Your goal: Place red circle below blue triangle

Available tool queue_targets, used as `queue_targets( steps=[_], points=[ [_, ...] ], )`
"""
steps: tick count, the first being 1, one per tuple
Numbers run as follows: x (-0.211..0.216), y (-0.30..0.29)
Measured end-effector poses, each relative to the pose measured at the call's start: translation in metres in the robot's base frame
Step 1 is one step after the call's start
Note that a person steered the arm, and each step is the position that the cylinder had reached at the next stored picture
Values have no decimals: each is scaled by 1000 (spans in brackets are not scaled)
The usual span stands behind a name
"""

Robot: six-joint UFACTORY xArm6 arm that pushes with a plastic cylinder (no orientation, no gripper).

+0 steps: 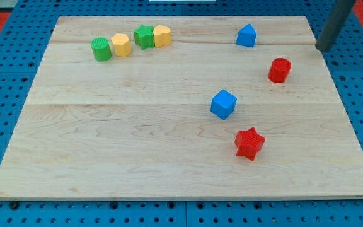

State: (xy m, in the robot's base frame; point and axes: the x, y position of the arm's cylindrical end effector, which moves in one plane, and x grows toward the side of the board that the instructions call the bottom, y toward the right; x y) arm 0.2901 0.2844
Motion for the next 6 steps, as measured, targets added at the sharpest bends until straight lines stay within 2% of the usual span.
queue_targets(
  steps=[1, 2, 3, 4, 5, 6],
  points=[
    [20, 2],
    [83, 4],
    [105, -59],
    [81, -99],
    [43, -99],
    [36, -58]
  ],
)
